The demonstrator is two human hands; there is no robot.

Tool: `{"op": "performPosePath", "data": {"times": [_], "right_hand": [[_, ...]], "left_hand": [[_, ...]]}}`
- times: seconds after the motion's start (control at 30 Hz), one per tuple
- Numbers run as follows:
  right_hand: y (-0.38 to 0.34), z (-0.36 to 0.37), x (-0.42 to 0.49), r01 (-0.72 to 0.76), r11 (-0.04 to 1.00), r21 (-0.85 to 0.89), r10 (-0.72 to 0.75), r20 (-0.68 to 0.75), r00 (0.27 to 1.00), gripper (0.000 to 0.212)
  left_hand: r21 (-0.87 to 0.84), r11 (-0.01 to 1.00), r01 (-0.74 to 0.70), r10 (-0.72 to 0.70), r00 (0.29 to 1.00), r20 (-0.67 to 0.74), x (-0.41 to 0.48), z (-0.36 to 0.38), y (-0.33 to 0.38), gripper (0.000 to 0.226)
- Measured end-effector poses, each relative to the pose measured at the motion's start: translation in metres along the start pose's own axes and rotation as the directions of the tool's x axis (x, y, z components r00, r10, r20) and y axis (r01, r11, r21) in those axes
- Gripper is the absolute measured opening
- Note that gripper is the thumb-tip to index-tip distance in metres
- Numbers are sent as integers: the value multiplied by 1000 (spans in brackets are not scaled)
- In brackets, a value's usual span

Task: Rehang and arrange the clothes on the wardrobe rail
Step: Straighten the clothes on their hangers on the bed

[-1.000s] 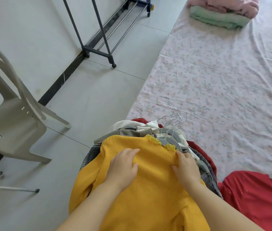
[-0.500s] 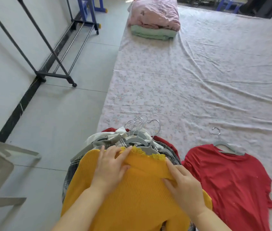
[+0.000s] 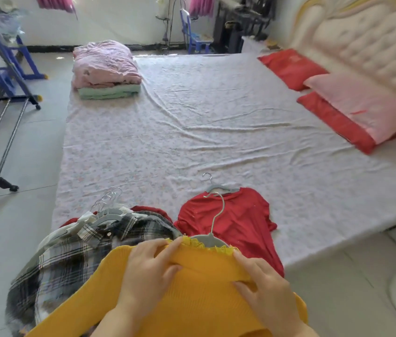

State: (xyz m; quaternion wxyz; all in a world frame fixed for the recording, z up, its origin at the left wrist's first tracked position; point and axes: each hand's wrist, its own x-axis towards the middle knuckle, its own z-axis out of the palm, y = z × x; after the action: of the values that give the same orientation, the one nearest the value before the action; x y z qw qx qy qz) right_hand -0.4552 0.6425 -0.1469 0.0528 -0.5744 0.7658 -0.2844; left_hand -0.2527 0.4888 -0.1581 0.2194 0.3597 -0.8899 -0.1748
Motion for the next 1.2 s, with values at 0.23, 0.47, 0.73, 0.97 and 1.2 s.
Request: {"op": "performPosePath", "data": {"times": [0.23,0.47,0.73,0.97,1.2], "right_hand": [[105,-128,-104,-74,987,-145,44,-201,979,50],[207,-238,-183,-128,947,-294,30,-317,948,48],[303,-323,-210,-212,907,-363,56,-395,917,46],[397,-356,-178,-211,893,-396,51,-377,925,46],[488,-357,-106,-183,925,-332,89,-278,956,50]], "left_hand": [[-21,994,-103,104,991,87,-7,56,182,52],[-144,969,-201,225,960,168,-5,105,336,47],[-228,939,-257,306,928,213,36,161,459,51],[-270,930,-249,325,900,289,103,240,503,52],[-236,964,-126,210,903,376,179,302,514,51]]}}
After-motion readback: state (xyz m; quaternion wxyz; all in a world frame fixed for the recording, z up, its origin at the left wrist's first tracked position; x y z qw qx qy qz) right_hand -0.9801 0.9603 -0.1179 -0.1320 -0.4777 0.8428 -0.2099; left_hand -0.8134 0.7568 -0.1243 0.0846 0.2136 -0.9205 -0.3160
